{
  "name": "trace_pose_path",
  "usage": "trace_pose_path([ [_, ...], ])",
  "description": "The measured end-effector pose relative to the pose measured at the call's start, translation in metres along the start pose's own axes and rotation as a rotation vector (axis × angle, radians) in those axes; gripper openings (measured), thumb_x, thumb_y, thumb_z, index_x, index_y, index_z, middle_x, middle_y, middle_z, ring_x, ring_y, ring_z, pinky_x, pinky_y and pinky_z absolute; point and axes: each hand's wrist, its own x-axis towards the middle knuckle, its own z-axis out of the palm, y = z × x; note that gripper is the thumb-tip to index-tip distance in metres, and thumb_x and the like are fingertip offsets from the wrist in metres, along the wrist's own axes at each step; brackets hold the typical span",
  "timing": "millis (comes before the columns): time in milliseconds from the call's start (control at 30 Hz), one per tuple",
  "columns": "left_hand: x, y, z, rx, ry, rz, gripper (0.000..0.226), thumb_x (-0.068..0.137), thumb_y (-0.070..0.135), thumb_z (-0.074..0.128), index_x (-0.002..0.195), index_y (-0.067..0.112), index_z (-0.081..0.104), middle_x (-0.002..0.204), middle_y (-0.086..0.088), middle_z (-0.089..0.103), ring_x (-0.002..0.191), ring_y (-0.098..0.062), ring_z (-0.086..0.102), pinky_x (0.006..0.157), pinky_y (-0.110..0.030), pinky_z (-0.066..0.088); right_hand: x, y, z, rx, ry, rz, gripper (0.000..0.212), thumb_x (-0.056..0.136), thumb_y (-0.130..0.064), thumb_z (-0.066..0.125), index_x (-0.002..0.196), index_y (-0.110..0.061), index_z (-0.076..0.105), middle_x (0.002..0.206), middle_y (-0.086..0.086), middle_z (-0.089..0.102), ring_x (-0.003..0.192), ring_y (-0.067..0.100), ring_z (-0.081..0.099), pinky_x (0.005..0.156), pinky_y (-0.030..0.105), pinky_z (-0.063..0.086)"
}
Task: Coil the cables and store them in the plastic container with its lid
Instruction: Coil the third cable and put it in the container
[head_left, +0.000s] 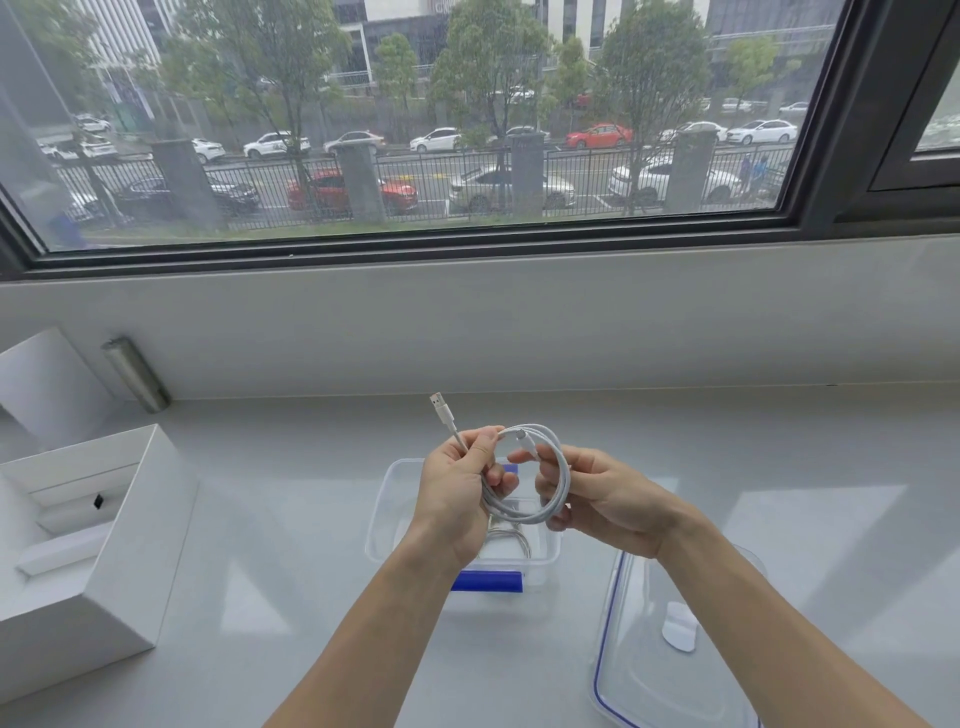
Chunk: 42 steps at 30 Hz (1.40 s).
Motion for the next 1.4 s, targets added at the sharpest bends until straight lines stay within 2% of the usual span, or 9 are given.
trace_pose_path([
  [233, -0.003, 0.000, -0.002, 0.270, 0.055, 0.206, 0.010, 0.092, 0.013, 0.056, 0.088, 0.007, 0.062, 0.044, 0.003, 0.040, 0.040, -0.010, 0.037, 0.047, -0.025, 0.038, -0.007, 0.005, -0.003, 0.092, -0.042, 0.057, 0.033, 0.090, -0.021, 0.049, 0.120, -0.017, 0.064, 0.086, 0.005, 0.060, 0.062, 0.014, 0.046, 0.056, 0.024, 0.038],
  [467, -0.003, 0.004, -0.012, 0.517, 0.079, 0.448, 0.013, 0.092, 0.016, 0.057, 0.082, 0.015, 0.063, 0.057, -0.002, 0.043, 0.054, -0.022, 0.038, 0.050, -0.033, 0.038, -0.012, 0.000, -0.006, 0.117, -0.091, 0.041, 0.042, 0.091, -0.022, 0.052, 0.126, 0.001, 0.056, 0.108, 0.022, 0.061, 0.096, 0.031, 0.056, 0.088, 0.038, 0.051],
  [567, -0.003, -0.002, -0.015, 0.625, 0.057, 0.499, 0.013, 0.092, 0.019, 0.058, 0.079, 0.017, 0.062, 0.054, 0.006, 0.043, 0.055, -0.022, 0.038, 0.053, -0.039, 0.038, -0.010, -0.002, 0.004, -0.001, 0.013, 0.008, 0.040, 0.085, -0.009, 0.064, 0.121, 0.005, 0.057, 0.102, 0.023, 0.064, 0.092, 0.029, 0.063, 0.089, 0.038, 0.053],
  [667, -0.010, -0.014, -0.013, 0.660, 0.048, 0.473, 0.013, 0.091, 0.017, 0.058, 0.080, 0.016, 0.062, 0.052, 0.013, 0.048, 0.052, -0.016, 0.041, 0.051, -0.032, 0.040, -0.005, -0.001, 0.015, 0.077, 0.150, -0.070, 0.045, 0.076, 0.005, 0.067, 0.120, 0.002, 0.057, 0.082, 0.017, 0.066, 0.070, 0.023, 0.063, 0.070, 0.028, 0.055],
  [733, -0.013, -0.020, -0.012, 0.594, 0.062, 0.411, 0.012, 0.092, 0.016, 0.057, 0.082, 0.013, 0.062, 0.056, 0.000, 0.050, 0.050, -0.017, 0.043, 0.047, -0.023, 0.040, -0.005, 0.001, 0.017, 0.235, 0.144, -0.094, 0.049, 0.075, 0.003, 0.065, 0.122, -0.005, 0.056, 0.075, 0.015, 0.065, 0.061, 0.020, 0.060, 0.063, 0.026, 0.053],
  [867, -0.012, -0.022, -0.016, 0.537, 0.080, 0.371, 0.008, 0.092, 0.014, 0.057, 0.086, 0.013, 0.063, 0.056, -0.004, 0.051, 0.043, -0.011, 0.046, 0.043, -0.014, 0.038, -0.002, 0.015, 0.016, 0.418, 0.138, -0.081, 0.047, 0.082, -0.005, 0.061, 0.127, -0.010, 0.052, 0.069, 0.006, 0.057, 0.057, 0.015, 0.053, 0.065, 0.031, 0.047],
  [1033, -0.012, -0.023, -0.025, 0.549, 0.072, 0.342, 0.009, 0.092, 0.017, 0.057, 0.089, 0.015, 0.065, 0.054, 0.000, 0.053, 0.041, -0.007, 0.049, 0.045, -0.016, 0.041, 0.003, 0.020, 0.023, 0.230, 0.271, -0.050, 0.022, 0.093, -0.008, 0.051, 0.113, -0.004, 0.059, 0.062, 0.005, 0.053, 0.050, 0.013, 0.046, 0.064, 0.032, 0.045],
  [1233, -0.007, -0.014, -0.034, 0.457, 0.118, 0.282, 0.011, 0.093, 0.016, 0.055, 0.090, 0.011, 0.065, 0.050, -0.005, 0.048, 0.040, -0.010, 0.048, 0.047, -0.017, 0.041, 0.000, 0.012, 0.023, 0.078, 0.279, 0.034, 0.026, 0.099, -0.014, 0.041, 0.115, 0.000, 0.057, 0.090, 0.017, 0.066, 0.074, 0.028, 0.067, 0.074, 0.041, 0.056],
  [1400, -0.002, -0.006, -0.035, 0.243, 0.173, 0.202, 0.017, 0.095, 0.015, 0.052, 0.085, 0.015, 0.066, 0.051, -0.003, 0.047, 0.044, -0.013, 0.049, 0.054, -0.025, 0.047, 0.000, 0.010, 0.024, 0.094, 0.302, 0.023, 0.025, 0.099, -0.013, 0.041, 0.103, 0.004, 0.059, 0.089, 0.018, 0.066, 0.081, 0.037, 0.067, 0.077, 0.043, 0.057],
])
